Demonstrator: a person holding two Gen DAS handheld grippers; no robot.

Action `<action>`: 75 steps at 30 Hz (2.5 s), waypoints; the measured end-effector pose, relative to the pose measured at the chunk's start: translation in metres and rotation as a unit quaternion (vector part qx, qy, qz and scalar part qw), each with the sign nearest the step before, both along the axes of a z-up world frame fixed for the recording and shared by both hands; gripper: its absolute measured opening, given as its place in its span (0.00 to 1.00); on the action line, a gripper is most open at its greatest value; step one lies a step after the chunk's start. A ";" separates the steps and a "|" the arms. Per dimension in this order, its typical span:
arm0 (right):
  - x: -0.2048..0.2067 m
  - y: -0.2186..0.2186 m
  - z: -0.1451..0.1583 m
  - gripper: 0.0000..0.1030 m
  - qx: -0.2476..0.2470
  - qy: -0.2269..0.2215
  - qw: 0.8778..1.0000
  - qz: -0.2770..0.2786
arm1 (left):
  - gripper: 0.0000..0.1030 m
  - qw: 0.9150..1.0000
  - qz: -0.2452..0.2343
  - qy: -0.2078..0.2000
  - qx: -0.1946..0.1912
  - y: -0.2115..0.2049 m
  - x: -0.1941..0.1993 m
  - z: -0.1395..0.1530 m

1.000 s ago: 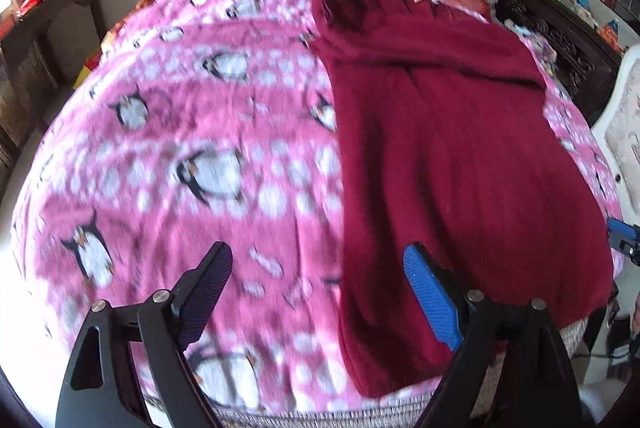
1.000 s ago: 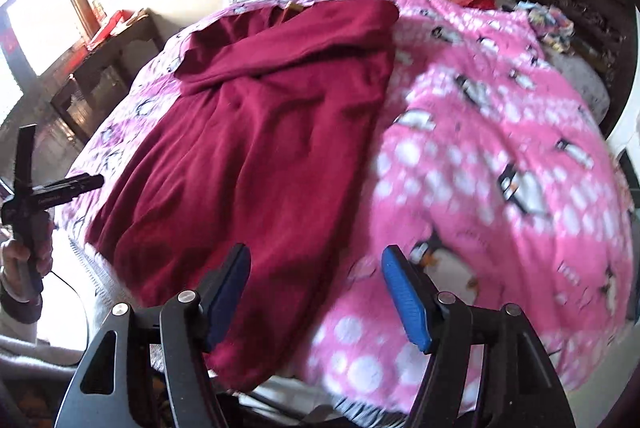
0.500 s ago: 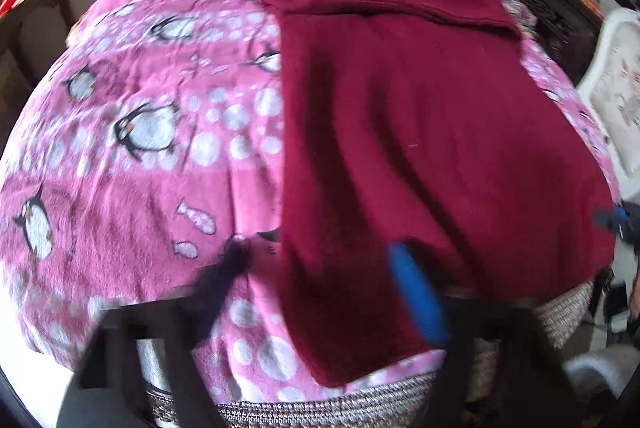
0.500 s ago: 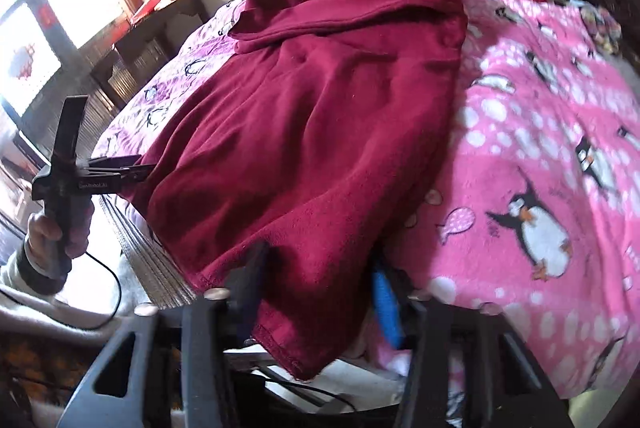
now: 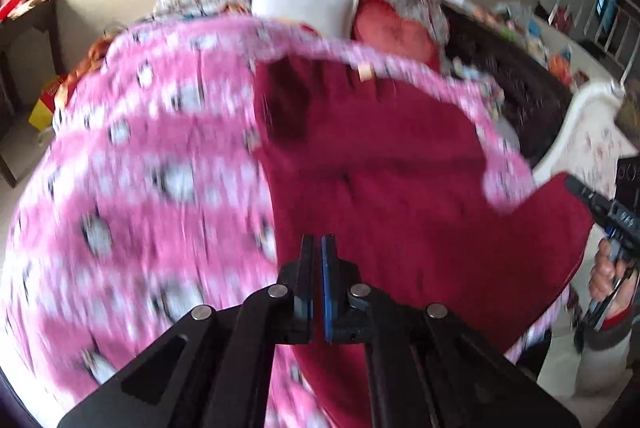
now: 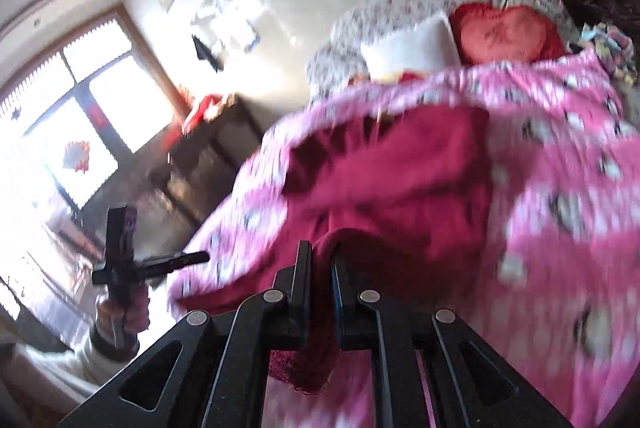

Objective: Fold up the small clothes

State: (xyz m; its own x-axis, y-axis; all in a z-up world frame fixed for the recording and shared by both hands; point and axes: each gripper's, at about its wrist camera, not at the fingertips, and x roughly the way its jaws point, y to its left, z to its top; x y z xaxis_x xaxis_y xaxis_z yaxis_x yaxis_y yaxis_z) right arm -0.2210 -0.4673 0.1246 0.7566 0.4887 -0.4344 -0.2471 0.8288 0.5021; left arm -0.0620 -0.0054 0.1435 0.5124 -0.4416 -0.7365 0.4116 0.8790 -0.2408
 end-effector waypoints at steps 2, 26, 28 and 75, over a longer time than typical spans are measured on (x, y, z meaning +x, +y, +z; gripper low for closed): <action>0.034 -0.005 0.006 0.08 -0.004 -0.002 1.000 -0.020 | 0.03 1.000 0.012 -0.007 -0.004 -0.006 0.028 0.011; 0.076 -0.019 0.009 0.08 -0.017 -0.003 0.999 -0.026 | 0.78 0.984 -0.037 0.162 -0.067 -0.046 -0.056 -0.089; 0.072 -0.020 0.008 0.08 -0.015 -0.004 1.000 -0.027 | 0.78 0.982 -0.037 0.167 -0.076 -0.058 -0.059 -0.096; 0.225 -0.082 -0.033 0.54 -0.067 0.083 0.972 -0.209 | 0.08 0.980 0.081 0.141 -0.117 -0.051 0.243 -0.043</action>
